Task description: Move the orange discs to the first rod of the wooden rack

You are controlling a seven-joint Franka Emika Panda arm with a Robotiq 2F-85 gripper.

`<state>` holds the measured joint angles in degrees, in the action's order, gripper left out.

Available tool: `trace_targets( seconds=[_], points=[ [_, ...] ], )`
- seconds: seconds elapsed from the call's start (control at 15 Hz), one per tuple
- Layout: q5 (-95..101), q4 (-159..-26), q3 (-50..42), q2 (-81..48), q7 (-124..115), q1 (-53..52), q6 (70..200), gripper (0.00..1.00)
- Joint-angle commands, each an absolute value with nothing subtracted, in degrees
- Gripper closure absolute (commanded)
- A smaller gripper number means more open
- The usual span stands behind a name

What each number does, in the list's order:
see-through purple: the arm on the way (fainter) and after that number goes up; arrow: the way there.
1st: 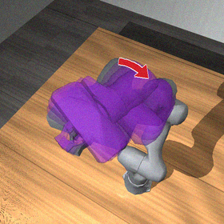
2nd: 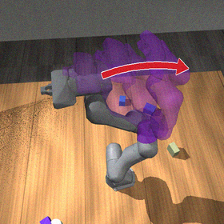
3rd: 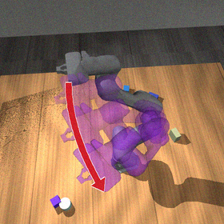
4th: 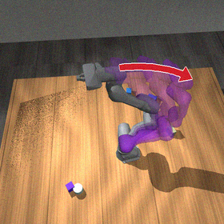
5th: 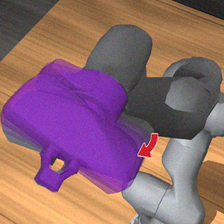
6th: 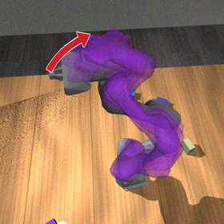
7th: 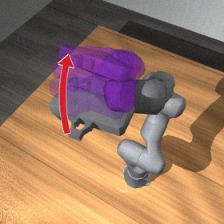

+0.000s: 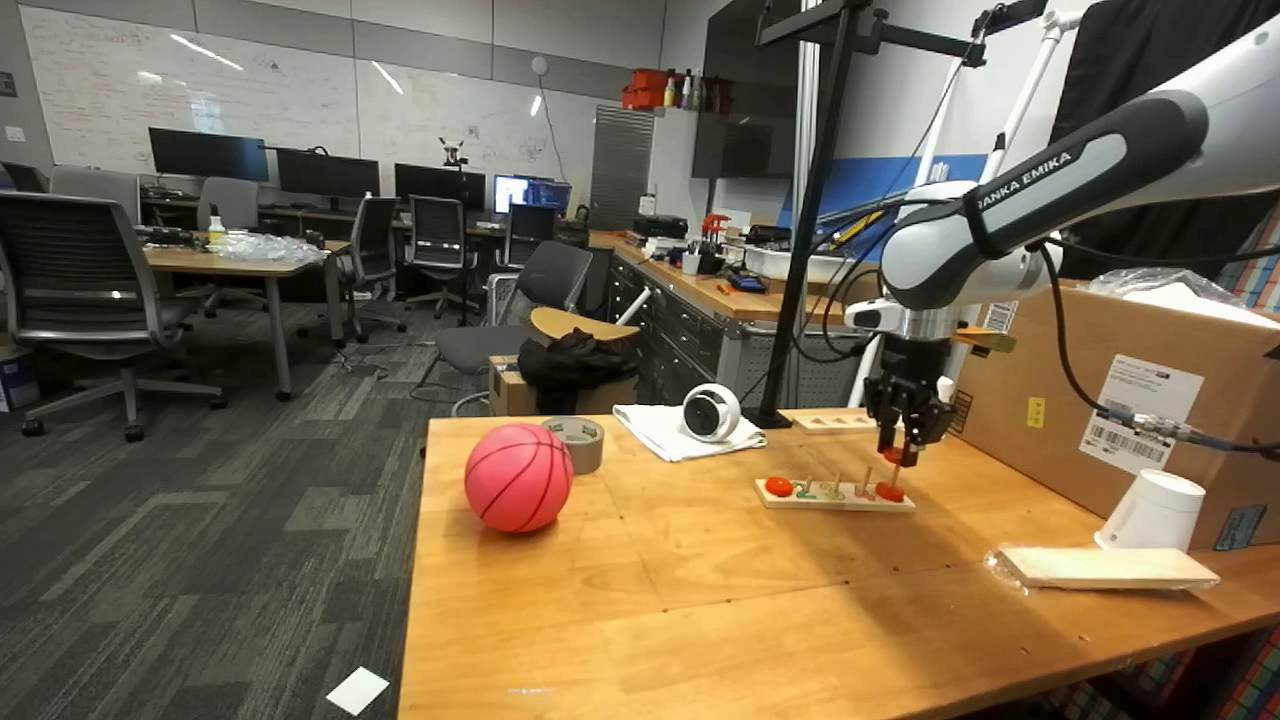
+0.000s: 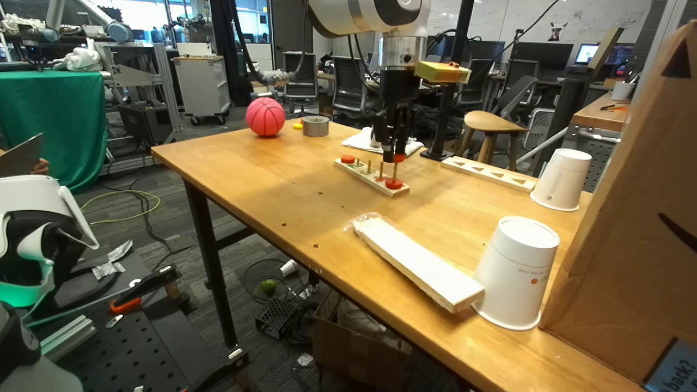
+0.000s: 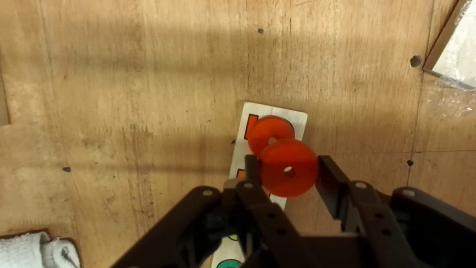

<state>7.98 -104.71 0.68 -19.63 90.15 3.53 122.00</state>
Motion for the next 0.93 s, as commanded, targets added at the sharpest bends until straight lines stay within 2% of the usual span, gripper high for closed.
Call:
trace_targets(
  seconds=[0.0,0.87],
  points=[
    [8.34,-106.19,0.86,-18.48,89.76,4.02,122.65,0.83],
    [9.66,-106.02,0.61,-19.37,90.34,4.00,123.95,0.83]
  ],
)
